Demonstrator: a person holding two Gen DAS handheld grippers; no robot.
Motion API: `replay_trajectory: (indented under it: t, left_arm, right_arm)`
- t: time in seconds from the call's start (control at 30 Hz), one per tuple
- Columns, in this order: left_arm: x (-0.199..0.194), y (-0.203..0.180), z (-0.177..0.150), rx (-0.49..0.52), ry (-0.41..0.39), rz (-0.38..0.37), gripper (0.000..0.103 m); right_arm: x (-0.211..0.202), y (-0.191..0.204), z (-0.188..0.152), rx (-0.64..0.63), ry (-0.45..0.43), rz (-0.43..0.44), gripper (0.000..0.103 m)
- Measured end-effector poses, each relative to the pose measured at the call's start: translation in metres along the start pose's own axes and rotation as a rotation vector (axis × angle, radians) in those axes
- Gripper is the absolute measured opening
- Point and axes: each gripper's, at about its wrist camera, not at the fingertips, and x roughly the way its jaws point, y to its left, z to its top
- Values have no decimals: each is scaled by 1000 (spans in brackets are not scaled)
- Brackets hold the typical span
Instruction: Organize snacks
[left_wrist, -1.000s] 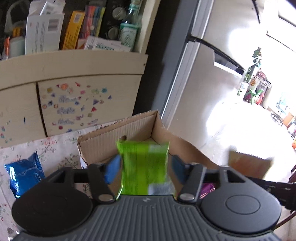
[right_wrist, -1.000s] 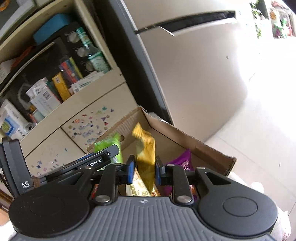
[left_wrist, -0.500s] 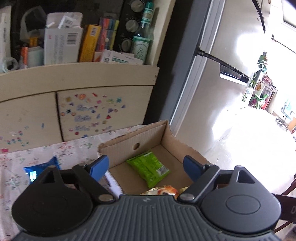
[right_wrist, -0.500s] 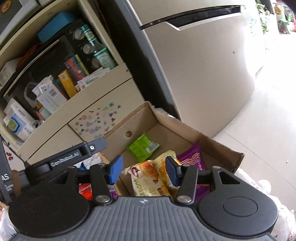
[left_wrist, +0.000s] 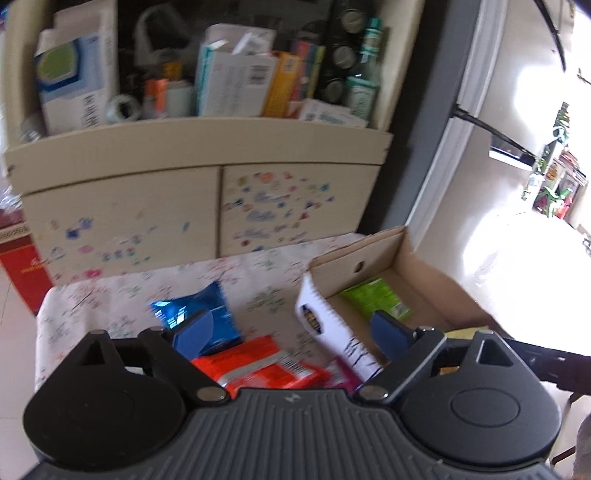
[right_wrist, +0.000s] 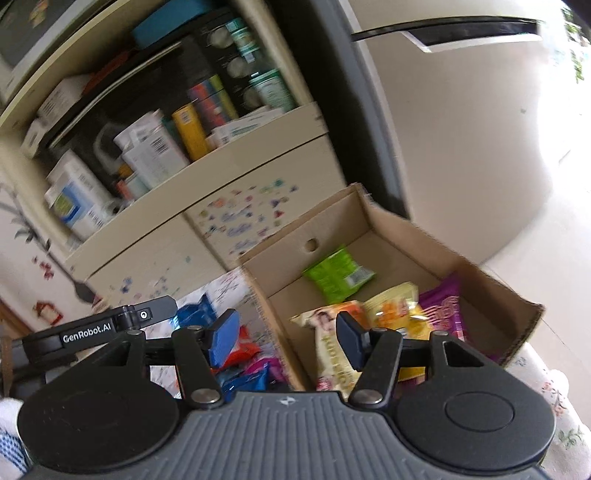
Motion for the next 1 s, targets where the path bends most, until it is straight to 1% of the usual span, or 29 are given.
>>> replay_trajectory:
  t: [0.2,0.37,0.53,0.7,0.83,1.0]
  left_arm:
    - [0,27,-14,-29,51,65,93]
    - [1,45,-23,-59,94,99,93]
    - [7,60,-28,-116,132,123,93]
    - [24,69,-35,-168,195,121,93]
    - [36,70,-43,-174,241,127,93]
    - [46,69,-49,-168,253,113,93]
  right_arm:
    - [13,17,-12,-70,69,65,65]
    - [24,27,-23,-87,141,116,65]
    - [34,40,-31,-120,187,123,65]
    - [47,45,-37,-120,232,119,65]
    - [53,47,-40,-114,257,117,65]
    - [61,50,-43,-103,275,101,65]
